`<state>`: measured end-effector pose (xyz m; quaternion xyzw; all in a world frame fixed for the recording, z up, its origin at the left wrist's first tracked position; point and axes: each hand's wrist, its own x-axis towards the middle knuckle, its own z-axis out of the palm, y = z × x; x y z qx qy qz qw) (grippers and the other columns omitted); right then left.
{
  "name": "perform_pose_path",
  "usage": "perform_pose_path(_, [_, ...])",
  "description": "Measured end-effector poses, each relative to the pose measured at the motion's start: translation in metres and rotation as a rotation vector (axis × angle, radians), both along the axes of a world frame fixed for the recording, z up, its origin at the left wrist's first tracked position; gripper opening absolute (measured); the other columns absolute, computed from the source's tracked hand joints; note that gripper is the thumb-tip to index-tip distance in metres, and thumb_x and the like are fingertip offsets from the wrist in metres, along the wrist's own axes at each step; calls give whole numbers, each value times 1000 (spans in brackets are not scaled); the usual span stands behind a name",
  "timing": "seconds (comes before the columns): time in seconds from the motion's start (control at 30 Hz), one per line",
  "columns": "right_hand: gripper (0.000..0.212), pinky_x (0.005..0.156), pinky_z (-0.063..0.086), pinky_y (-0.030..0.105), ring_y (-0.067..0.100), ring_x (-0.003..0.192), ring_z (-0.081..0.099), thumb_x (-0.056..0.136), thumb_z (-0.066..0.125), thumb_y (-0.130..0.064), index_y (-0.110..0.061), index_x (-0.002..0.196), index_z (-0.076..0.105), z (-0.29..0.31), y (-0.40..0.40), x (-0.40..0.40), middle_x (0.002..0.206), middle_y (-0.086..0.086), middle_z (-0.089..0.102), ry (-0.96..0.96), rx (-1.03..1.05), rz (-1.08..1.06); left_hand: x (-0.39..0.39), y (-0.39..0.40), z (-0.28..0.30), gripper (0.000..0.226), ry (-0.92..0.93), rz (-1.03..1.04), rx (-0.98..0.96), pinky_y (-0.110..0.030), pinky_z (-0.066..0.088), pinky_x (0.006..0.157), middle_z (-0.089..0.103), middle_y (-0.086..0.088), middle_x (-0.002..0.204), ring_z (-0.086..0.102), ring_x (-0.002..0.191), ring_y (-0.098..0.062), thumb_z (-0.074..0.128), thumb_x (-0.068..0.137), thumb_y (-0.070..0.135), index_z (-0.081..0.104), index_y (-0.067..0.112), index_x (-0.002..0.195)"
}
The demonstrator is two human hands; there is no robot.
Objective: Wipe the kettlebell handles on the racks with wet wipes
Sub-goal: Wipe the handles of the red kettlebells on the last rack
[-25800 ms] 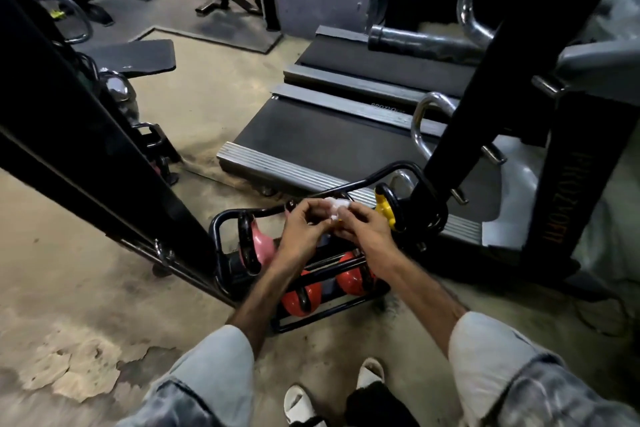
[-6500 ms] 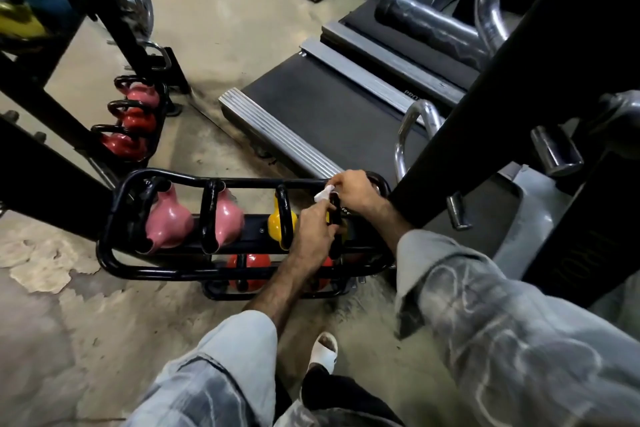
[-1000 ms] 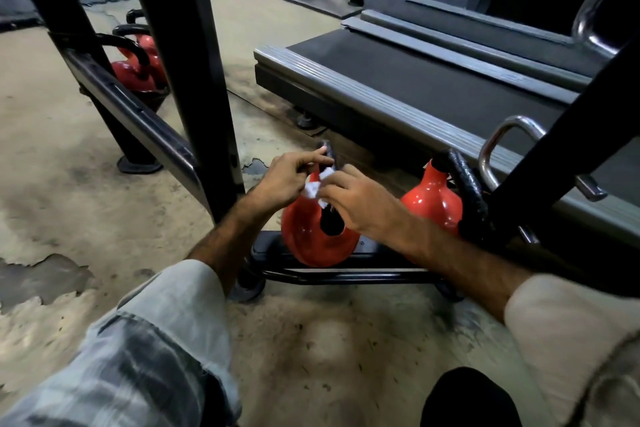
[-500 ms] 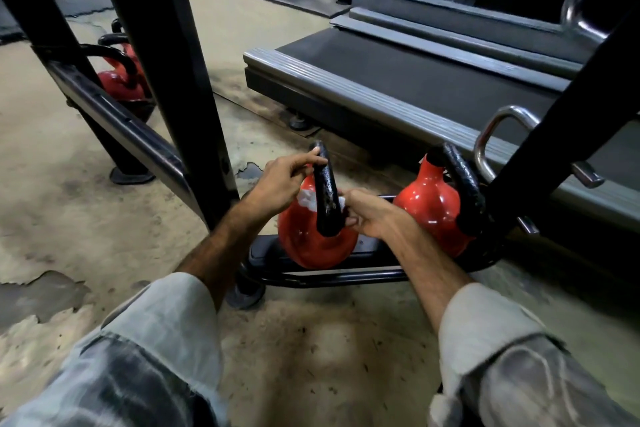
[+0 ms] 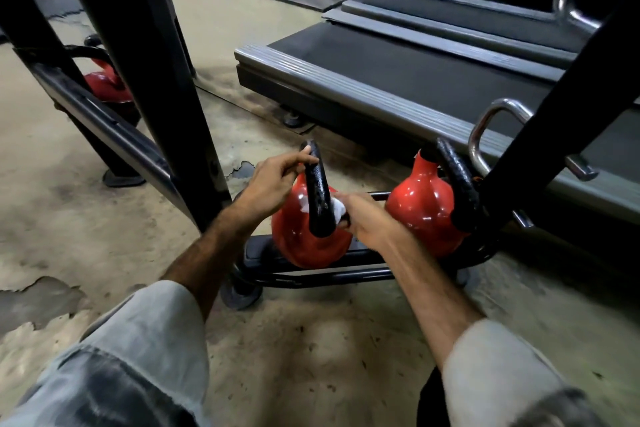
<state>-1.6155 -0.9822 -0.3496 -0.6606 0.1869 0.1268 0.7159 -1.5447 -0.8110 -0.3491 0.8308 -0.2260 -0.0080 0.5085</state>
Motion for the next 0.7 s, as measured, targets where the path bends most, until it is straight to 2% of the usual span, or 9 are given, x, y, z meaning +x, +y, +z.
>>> perform_pose_path(0.1, [26,33,22,15,2,35,38,94,43,-10,-17,71,54,8,2,16,49,-5,46,100,8,175,-2,-2,1,32,-5,18,4,-33,37,113,55,12,137,45,129,3,51,96,7,68,28,112])
perform_pose_path(0.17, [25,36,25,15,3,40,42,94,44,-8,-16,76,60,6,-1,12,51,-6,52,62,15,188,-2,-2,2,32,-1,18,20,-32,37,113,54,13,138,44,129,3,50,97,7,68,29,113])
perform_pose_path(0.23, [21,45,39,18,8,55,56,94,56,-10,-16,80,70,-1,-2,-1,63,-5,65,-69,-44,44,-3,0,3,32,-11,13,30,-31,36,113,52,15,138,43,130,3,50,97,8,66,30,113])
perform_pose_path(0.3, [7,65,52,23,9,76,69,89,69,-19,-21,85,74,-9,-1,-23,80,-5,74,-264,-176,-163,-6,-1,6,32,-29,6,58,-29,36,113,51,16,139,43,130,4,50,97,9,65,32,114])
perform_pose_path(0.37, [7,79,54,25,2,86,70,85,73,-23,-27,89,75,-12,7,-42,87,-11,76,-458,-389,-228,-11,0,8,30,-36,20,89,-25,35,112,50,17,140,43,130,5,49,98,13,64,33,116])
perform_pose_path(0.47, [9,77,51,19,2,85,67,83,76,-22,-25,91,77,1,15,-35,90,-10,73,-656,-581,-210,-15,-1,10,29,-43,41,107,-29,39,109,54,17,137,48,127,0,50,98,19,58,36,121])
perform_pose_path(0.57, [9,76,45,12,8,87,66,82,77,-19,-18,91,78,18,13,8,92,-2,73,-746,-716,-100,-25,-6,13,31,140,70,-148,-38,54,92,59,13,128,62,112,-12,52,96,11,56,32,120])
perform_pose_path(0.63, [13,79,43,7,10,92,66,81,77,-18,-14,93,79,28,6,37,98,2,74,-724,-768,-19,-35,-12,10,28,268,150,-329,-40,57,86,62,9,122,65,107,-19,58,92,7,58,27,113])
perform_pose_path(0.7, [15,89,47,14,5,98,65,82,76,-16,-12,96,78,35,2,45,105,3,74,-702,-772,77,-43,-13,2,26,328,223,-341,-44,57,87,68,2,114,68,100,-20,67,85,16,63,24,109])
